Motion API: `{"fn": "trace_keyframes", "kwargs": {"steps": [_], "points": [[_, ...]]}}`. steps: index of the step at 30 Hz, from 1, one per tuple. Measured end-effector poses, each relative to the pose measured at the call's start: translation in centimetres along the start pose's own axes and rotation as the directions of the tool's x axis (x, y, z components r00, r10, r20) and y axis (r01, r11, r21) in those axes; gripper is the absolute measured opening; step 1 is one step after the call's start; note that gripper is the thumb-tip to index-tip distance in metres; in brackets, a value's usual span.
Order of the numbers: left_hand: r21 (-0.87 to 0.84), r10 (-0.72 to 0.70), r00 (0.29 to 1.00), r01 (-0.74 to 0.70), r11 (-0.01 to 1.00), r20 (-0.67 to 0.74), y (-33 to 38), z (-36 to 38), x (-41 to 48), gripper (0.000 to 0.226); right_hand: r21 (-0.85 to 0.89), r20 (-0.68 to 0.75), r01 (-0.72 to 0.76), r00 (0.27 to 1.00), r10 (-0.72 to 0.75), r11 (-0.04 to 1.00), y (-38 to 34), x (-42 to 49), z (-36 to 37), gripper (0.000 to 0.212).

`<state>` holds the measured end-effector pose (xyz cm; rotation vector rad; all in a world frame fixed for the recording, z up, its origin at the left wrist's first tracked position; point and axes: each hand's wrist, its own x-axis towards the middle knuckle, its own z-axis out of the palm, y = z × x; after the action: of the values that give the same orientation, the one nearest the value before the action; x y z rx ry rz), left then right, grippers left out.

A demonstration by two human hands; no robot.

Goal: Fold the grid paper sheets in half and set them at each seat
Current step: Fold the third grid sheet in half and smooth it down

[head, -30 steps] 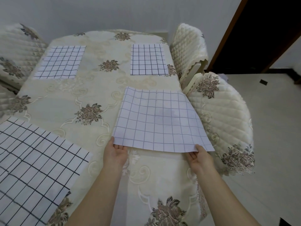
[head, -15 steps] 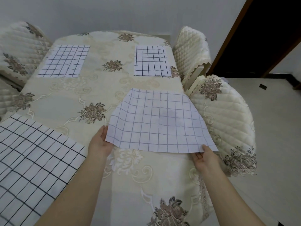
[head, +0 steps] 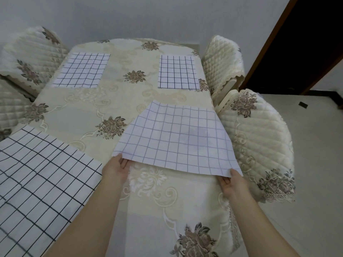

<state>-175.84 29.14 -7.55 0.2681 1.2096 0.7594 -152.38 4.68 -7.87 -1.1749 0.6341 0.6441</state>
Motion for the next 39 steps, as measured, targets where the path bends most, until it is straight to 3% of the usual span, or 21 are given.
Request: {"fn": "trace_keyframes", "kwargs": {"steps": [3, 13, 21, 27, 30, 32, 34, 37, 39], "points": [[-0.041, -0.003, 1.0, 0.002, 0.999, -0.029, 0.8, -1.8, -0.3, 0.034, -0.02, 0.02, -0.018, 1.0, 0.019, 1.0, 0.6, -0.6, 0.7, 0.033], [-0.111, 0.016, 0.998, -0.023, 0.994, -0.058, 1.5, -7.1, -2.0, 0.017, -0.073, 0.052, -0.11, 0.992, 0.113, 0.991, 2.1, -2.3, 2.3, 0.038], [-0.071, 0.001, 0.996, -0.008, 0.997, -0.094, -0.1, -7.0, -3.1, 0.017, -0.046, -0.016, -0.098, 0.995, 0.097, 0.994, 1.5, -2.5, 0.3, 0.036], [-0.119, -0.032, 0.995, 0.021, 0.993, -0.094, -0.9, -7.7, -3.6, 0.011, -0.173, -0.031, -0.076, 0.997, 0.071, 0.982, 1.3, -2.1, -1.0, 0.036], [-0.1, -0.005, 0.996, -0.004, 0.995, -0.09, -1.3, -7.3, -4.4, 0.014, -0.347, -0.101, 0.06, 0.99, -0.101, 0.936, 1.1, -2.6, -1.1, 0.022], [-0.088, 0.013, 0.996, -0.021, 0.996, -0.091, -1.4, -7.2, -4.7, 0.011, -0.523, -0.101, 0.268, 0.923, -0.371, 0.809, 0.8, -4.1, -0.6, 0.022], [-0.085, 0.035, 0.995, -0.043, 0.995, -0.092, -1.3, -7.0, -5.0, 0.012, -0.622, 0.005, 0.436, 0.833, -0.553, 0.65, 0.7, -5.8, 0.2, 0.028], [-0.047, 0.086, 0.993, -0.09, 0.995, -0.078, -1.2, -6.5, -5.6, 0.018, -0.601, 0.193, 0.563, 0.791, -0.58, 0.567, 1.6, -8.2, 2.5, 0.039], [-0.001, 0.124, 0.99, -0.124, 0.992, -0.061, -1.1, -5.9, -6.3, 0.014, -0.606, 0.356, 0.617, 0.775, -0.522, 0.503, 3.2, -9.9, 4.6, 0.038]]}}
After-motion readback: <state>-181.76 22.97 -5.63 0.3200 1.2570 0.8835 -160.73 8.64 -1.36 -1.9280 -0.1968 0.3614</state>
